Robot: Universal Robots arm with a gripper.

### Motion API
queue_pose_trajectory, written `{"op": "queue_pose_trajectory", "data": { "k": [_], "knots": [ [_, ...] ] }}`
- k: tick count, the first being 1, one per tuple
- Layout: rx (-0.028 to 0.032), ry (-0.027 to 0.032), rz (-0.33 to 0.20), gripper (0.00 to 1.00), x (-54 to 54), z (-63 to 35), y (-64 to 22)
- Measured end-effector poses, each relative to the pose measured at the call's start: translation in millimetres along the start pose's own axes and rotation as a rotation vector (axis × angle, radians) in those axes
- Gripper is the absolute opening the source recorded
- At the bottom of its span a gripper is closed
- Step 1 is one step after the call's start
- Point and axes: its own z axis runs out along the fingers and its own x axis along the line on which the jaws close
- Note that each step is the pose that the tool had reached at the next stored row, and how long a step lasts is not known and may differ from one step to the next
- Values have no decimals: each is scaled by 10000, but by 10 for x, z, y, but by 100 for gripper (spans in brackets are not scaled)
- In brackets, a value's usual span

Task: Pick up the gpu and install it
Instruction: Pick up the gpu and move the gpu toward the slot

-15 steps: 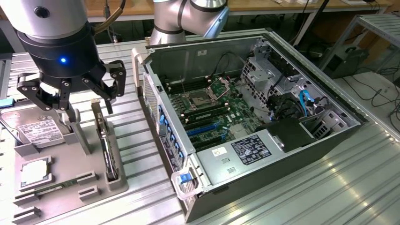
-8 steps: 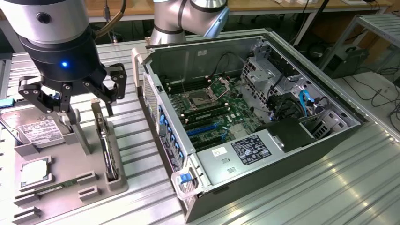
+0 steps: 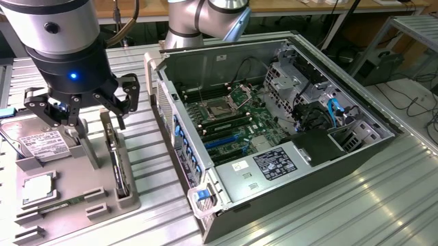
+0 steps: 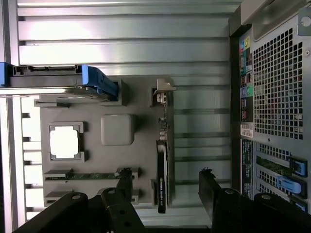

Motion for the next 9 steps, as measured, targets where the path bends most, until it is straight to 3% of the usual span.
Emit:
{"op": "queue_pose_trajectory", "data": {
  "k": [9],
  "knots": [
    [0, 0, 2, 66, 2, 68, -3]
  ]
}}
